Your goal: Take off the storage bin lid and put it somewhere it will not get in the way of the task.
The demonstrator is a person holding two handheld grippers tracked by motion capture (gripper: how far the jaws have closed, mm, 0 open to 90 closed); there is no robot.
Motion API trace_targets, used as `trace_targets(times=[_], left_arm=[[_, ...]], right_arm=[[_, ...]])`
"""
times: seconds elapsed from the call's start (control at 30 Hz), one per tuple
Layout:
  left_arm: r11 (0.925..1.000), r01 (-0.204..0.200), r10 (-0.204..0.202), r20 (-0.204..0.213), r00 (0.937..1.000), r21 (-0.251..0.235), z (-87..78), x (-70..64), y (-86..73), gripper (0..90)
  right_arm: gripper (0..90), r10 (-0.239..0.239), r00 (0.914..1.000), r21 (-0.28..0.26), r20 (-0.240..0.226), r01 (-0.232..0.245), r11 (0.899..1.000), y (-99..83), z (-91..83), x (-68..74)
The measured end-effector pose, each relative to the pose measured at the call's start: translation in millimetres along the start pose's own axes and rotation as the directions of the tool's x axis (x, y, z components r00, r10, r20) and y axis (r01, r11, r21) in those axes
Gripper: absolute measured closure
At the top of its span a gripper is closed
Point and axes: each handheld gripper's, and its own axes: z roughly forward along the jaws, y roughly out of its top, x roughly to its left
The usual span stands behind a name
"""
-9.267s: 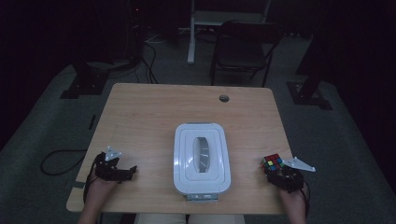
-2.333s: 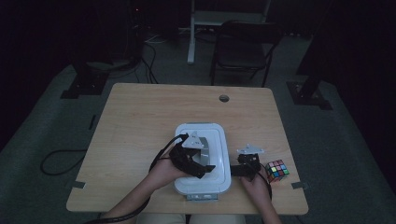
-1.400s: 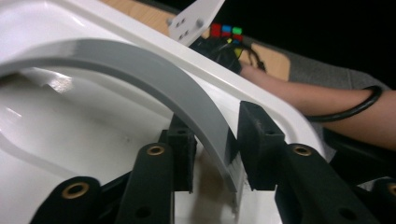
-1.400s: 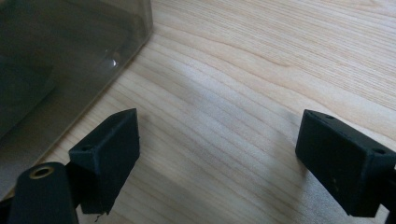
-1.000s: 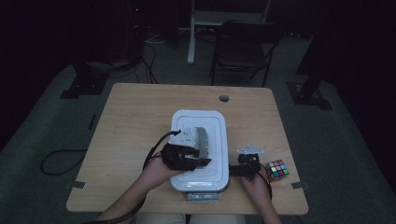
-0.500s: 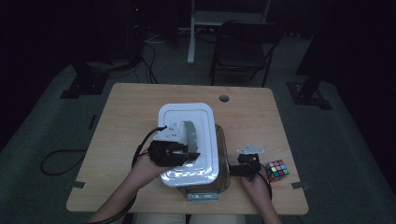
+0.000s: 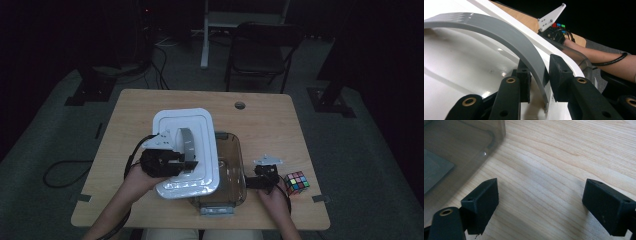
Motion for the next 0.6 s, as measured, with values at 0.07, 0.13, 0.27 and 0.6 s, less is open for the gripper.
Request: trace_targets(times=[0.07,0.13,0.27,0.6], left_arm=[[1.0,0.004,-0.004,-0.002,1.0,-0.003,-5.3,2.7,-2.7,72.8],[1.0,0.006,-0.006,-0.011,0.9999,-0.006,-10.3,5.6,-5.5,72.7],[0.9998,0.012,-0.012,-0.017,0.9998,-0.016,-22.0,12.3,-12.3,72.7],[0.9948,0.09,-0.091,-0.012,0.9958,-0.048,-53.7,39.7,-43.5,72.6]], right_arm=[[13.5,0.0,1.0,0.0,0.0,0.0,1.0,0.0,0.0,0.0],[13.5,-0.001,1.0,0.0,0.0,0.001,1.0,0.0,0.0,0.0],[13.5,-0.001,1.0,0.0,0.001,0.001,1.0,0.0,0.1,0.0],[13.5,0.001,1.0,0.0,0.0,-0.001,1.0,0.0,0.0,0.1]])
